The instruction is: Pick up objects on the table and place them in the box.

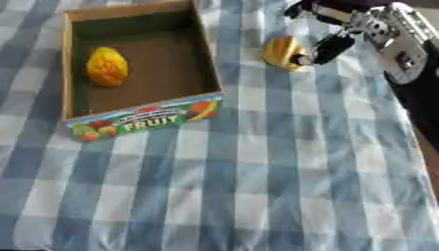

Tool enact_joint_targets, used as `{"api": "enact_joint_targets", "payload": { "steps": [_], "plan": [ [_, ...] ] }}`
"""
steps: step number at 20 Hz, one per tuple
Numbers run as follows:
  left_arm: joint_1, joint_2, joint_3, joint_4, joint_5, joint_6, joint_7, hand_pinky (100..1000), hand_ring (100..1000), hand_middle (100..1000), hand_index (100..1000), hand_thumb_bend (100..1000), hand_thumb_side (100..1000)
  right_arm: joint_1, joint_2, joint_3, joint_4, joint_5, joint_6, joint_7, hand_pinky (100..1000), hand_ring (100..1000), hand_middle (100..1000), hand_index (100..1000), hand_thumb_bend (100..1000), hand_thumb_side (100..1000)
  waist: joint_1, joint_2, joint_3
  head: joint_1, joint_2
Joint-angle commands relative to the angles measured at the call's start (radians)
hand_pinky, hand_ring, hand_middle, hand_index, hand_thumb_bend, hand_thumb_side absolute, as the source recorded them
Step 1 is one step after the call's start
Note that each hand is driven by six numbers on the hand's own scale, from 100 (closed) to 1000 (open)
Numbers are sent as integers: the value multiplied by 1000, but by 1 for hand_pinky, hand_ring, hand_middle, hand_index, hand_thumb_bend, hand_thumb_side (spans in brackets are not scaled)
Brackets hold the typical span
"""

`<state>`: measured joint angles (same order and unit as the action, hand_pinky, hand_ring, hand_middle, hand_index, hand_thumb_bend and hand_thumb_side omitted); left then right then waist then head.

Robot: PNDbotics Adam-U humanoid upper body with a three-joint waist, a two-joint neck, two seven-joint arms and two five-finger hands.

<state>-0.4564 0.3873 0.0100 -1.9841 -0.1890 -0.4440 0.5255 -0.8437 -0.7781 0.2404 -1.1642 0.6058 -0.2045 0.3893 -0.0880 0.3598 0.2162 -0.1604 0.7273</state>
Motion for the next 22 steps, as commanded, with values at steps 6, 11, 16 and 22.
{"api": "enact_joint_targets", "payload": {
  "steps": [6, 11, 16, 22],
  "plan": [
    [-5, 20, 2, -16, 1, 0, 0, 784, 865, 811, 914, 334, 394, -16, -14, -8, 6, 21, 20, -7, 893, 1000, 798, 887, 396, 100, 5, -19, -1, 0, -8],
    [-6, 18, 0, -16, 3, 1, -2, 784, 865, 811, 914, 330, 399, -21, 1, -5, 24, 23, 24, -10, 888, 1000, 790, 881, 411, 100, 6, -16, 1, -1, -8],
    [-8, 15, -1, -16, 5, 0, -3, 784, 865, 812, 914, 330, 399, -32, 20, -3, 58, 34, 22, -7, 889, 1000, 789, 888, 432, 131, 8, -12, 4, -4, -10],
    [-13, 10, -1, -16, 6, -1, -3, 784, 864, 812, 914, 329, 400, -47, 45, -11, 130, 83, 19, -12, 891, 1000, 788, 888, 431, 150, 10, -5, 7, -4, -14]
  ]
}}
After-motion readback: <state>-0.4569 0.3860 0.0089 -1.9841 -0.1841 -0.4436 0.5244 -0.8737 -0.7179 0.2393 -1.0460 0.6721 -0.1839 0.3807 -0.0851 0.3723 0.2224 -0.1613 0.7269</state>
